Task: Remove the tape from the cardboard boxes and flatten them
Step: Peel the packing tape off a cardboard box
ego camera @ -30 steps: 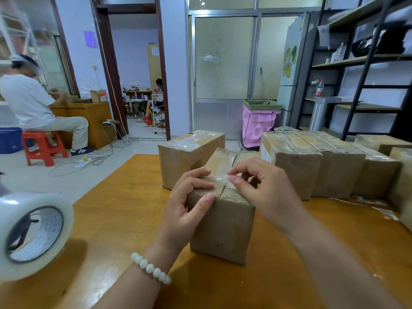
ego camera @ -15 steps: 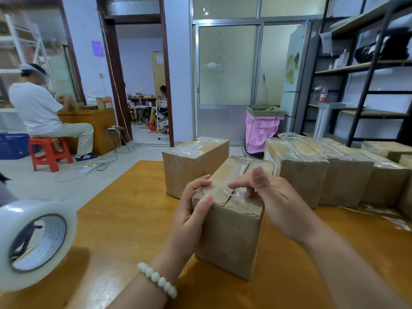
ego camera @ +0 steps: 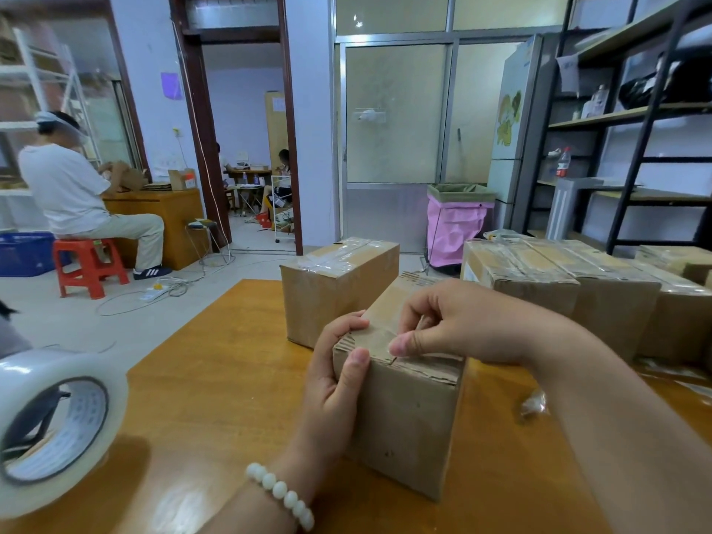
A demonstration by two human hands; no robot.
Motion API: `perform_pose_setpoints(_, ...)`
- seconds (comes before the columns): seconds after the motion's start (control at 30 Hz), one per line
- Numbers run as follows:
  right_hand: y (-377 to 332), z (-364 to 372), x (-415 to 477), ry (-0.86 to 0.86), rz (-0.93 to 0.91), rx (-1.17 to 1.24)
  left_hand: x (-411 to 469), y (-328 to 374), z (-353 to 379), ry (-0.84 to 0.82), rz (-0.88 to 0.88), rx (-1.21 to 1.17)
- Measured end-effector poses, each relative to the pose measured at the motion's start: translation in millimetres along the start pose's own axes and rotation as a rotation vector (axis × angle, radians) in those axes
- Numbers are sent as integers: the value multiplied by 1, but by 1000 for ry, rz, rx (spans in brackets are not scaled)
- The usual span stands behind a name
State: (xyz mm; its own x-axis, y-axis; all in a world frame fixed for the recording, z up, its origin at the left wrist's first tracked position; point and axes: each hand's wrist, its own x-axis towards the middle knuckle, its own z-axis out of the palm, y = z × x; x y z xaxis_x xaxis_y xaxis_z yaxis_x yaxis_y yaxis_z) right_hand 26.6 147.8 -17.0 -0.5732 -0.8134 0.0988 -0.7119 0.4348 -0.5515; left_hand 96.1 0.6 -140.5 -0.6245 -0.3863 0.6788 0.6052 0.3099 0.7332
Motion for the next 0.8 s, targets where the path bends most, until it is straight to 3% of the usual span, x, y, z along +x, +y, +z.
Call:
perform_pose_setpoints(0.23, 6, -2, 5, 58, -17, 59, 2, -1, 2, 10, 30, 23)
perform_pose_setpoints(0.4, 0, 2, 1, 39, -86, -190, 3, -2, 1, 26, 80, 42)
perform_pose_setpoints(0.57, -8, -7, -9, -20, -50, -102, 2, -5, 0, 9, 72, 43)
perform_pose_setpoints(0.8, -10, 0, -8, 14, 8, -275, 3, -3, 0, 0, 82, 70)
